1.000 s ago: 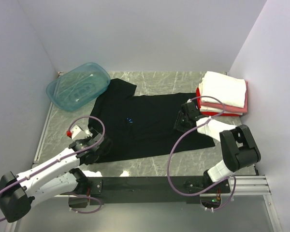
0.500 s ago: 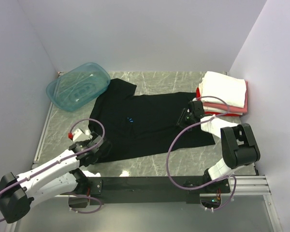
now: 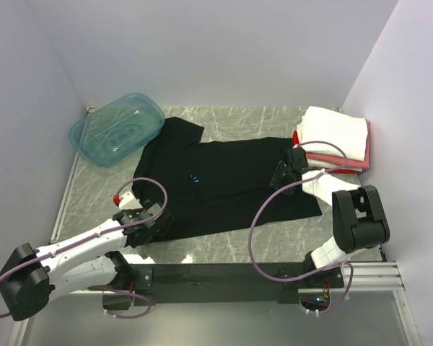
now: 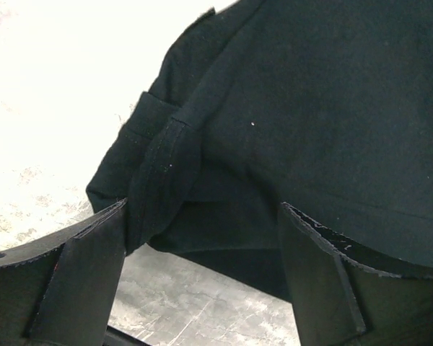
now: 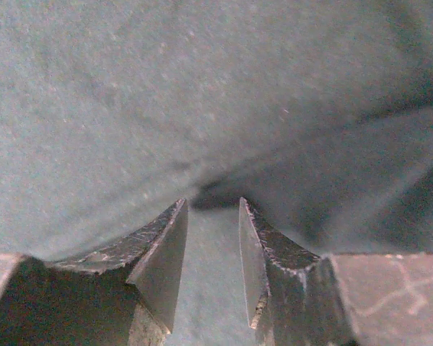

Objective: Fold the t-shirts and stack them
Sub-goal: Fold the tshirt

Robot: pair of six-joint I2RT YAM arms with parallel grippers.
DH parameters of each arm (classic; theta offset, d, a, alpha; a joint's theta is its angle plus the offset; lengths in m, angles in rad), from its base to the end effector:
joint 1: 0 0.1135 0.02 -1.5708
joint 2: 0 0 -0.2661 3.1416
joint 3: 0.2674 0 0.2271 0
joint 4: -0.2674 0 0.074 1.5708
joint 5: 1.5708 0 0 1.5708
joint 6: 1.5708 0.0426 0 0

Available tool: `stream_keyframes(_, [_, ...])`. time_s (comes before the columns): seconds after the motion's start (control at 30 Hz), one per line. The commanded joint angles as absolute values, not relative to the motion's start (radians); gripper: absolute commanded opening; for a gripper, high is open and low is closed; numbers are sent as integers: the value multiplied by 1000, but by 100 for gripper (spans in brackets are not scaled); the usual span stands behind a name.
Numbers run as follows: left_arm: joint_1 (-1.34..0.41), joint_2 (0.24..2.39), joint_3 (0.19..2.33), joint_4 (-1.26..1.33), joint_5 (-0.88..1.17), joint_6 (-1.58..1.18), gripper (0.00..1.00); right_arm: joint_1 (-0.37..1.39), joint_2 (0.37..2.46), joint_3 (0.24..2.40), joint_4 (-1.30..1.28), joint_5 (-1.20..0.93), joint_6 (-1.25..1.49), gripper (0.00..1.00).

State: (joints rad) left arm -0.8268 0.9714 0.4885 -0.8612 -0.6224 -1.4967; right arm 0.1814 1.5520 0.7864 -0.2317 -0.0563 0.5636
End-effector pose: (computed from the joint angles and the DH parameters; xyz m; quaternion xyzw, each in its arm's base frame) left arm 0.0969 -0.0686 0.1788 -0.3436 0.8819 0.0222 0.3220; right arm 0.2727 0.0525 0.1731 0.1743 0.9428 0.1280 0.2535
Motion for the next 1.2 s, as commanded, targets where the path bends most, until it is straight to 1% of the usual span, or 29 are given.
stream_keyframes(0.0, [-842, 959, 529, -874, -627, -1483, 86, 222, 1447, 799, -291, 14, 519, 43])
stream_keyframes(0.1, [-848, 939, 567, -960, -672, -1497, 90, 287, 1376, 795, -354, 34, 514, 45])
stream_keyframes(0.17, [-851, 916, 569, -947, -669, -1479, 92, 304, 1342, 784, -377, 61, 520, 45])
stream_keyframes(0.3, [-851, 899, 555, -914, -649, -1463, 93, 305, 1345, 781, -446, 116, 511, 46])
stream_keyframes(0.47, [-853, 865, 538, -914, -647, -1459, 93, 345, 1416, 793, -483, 132, 483, 46])
stream_keyframes(0.67, [-854, 802, 523, -902, -646, -1451, 95, 397, 1469, 787, -492, 173, 517, 46])
stream_keyframes(0.9, [-856, 775, 522, -887, -641, -1431, 97, 408, 1591, 827, -518, 216, 537, 45])
stream_keyframes(1.0, [-857, 749, 515, -882, -641, -1425, 97, 408, 1606, 844, -525, 236, 545, 43])
stream_keyframes(1.17, [-859, 721, 509, -870, -635, -1414, 98, 407, 1658, 900, -558, 262, 534, 42])
